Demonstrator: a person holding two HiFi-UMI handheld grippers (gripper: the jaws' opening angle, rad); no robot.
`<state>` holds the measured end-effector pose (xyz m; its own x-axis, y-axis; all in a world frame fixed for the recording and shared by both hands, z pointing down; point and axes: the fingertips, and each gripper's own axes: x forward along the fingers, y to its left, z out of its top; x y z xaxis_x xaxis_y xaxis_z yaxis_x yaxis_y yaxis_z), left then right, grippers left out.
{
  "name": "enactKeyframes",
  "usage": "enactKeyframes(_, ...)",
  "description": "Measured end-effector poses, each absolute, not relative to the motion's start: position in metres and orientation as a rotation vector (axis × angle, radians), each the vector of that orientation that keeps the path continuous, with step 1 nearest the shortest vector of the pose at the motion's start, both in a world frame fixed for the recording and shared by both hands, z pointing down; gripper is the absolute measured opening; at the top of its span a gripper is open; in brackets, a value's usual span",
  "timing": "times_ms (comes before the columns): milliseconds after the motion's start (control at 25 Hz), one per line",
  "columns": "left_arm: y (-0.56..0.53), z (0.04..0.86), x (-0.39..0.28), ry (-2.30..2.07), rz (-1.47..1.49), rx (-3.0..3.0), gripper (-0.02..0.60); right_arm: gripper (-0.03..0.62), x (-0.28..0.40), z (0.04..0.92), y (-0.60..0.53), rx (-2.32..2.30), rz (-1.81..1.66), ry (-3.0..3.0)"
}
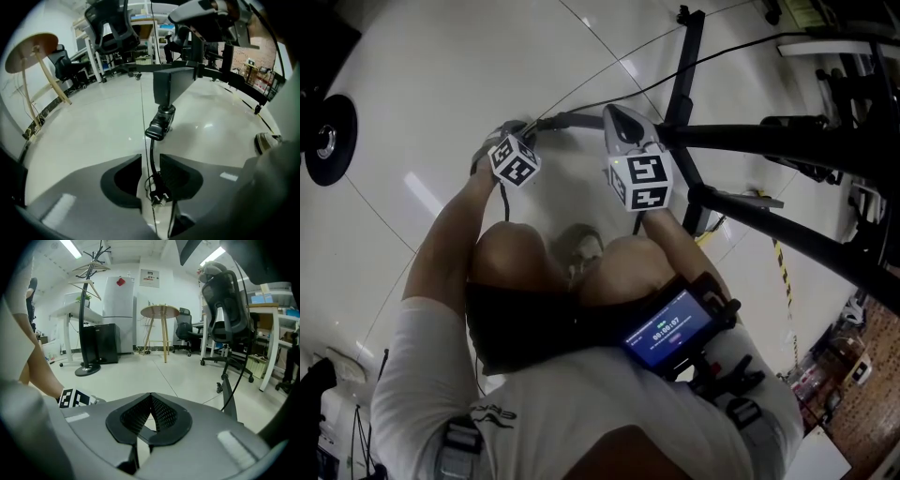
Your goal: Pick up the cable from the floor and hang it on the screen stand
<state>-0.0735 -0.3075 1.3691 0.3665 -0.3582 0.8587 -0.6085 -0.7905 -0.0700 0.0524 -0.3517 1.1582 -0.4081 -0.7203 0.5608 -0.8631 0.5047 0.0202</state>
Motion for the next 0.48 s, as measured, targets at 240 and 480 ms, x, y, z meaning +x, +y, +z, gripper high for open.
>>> enactKeyframes(240,-0.303,1.379,-0.068,-0.825,1.459,2.366,0.056,0.014,0.062,1.158,-0.35,1.301,0.362,-2.227)
enactKeyframes(480,-0.309,1.384,-0.079,-0.905,1.422,2.299,0.026,0.014,0.065,1.166,-0.352,1.304,0.366,-2.228)
